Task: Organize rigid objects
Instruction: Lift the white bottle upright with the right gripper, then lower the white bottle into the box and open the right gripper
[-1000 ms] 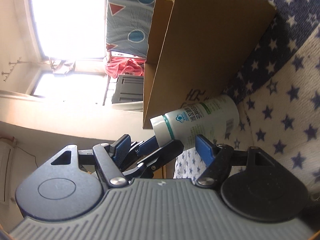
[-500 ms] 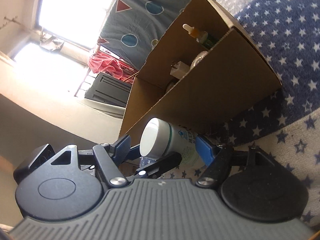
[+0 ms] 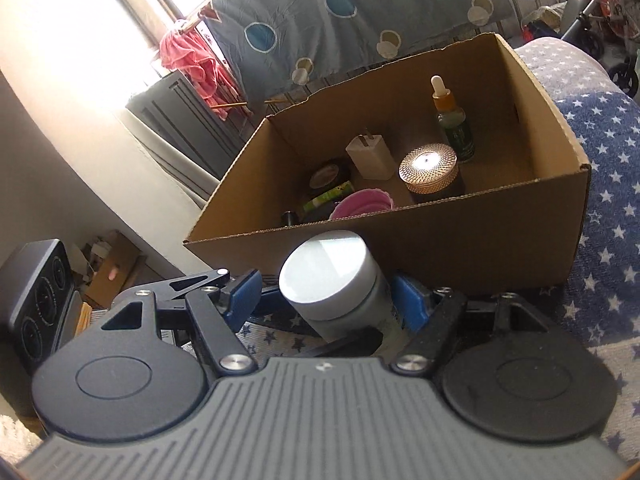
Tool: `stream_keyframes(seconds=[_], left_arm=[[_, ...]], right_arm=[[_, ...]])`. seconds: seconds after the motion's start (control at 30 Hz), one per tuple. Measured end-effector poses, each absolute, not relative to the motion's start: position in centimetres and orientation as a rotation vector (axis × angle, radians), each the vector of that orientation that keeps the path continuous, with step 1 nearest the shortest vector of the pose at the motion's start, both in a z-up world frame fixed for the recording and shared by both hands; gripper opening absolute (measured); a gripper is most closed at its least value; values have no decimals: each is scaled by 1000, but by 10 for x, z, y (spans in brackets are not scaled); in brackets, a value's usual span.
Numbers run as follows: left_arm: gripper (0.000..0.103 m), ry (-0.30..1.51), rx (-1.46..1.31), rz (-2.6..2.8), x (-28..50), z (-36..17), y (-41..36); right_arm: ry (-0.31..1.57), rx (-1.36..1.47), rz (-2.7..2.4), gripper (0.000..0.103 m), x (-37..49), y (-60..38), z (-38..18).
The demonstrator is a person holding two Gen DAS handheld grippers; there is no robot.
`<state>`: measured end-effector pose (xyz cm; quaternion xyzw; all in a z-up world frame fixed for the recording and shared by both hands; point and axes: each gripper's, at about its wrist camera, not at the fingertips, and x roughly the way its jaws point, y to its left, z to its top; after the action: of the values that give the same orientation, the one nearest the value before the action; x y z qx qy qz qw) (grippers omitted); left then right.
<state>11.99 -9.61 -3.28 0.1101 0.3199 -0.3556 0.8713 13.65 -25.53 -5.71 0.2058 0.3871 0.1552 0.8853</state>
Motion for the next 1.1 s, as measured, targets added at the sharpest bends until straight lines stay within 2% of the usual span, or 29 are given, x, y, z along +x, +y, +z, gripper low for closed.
stream_keyframes(seconds=[0.07,0.27,0.53,0.63,0.8,1.1], left_arm=[[53,666,211,-752,119,-31,-92],[53,594,211,-770,100,-4,-80],[53,409,227,-770,92,57,-84],[53,376,238,-770,101,67,-98],[53,397,230,-785,129,67,-124],[53,503,211,-782,180,43,-157]], right_arm=[[809,406,308,62,142,-254,-60],[784,387,329,61,128,-250,-36],[677,314,370,60,113,-252,35],[636,278,357,53,120,-261,60],[630,288,355,53,145,-290,75],[675,264,368,52,195,-331,61]])
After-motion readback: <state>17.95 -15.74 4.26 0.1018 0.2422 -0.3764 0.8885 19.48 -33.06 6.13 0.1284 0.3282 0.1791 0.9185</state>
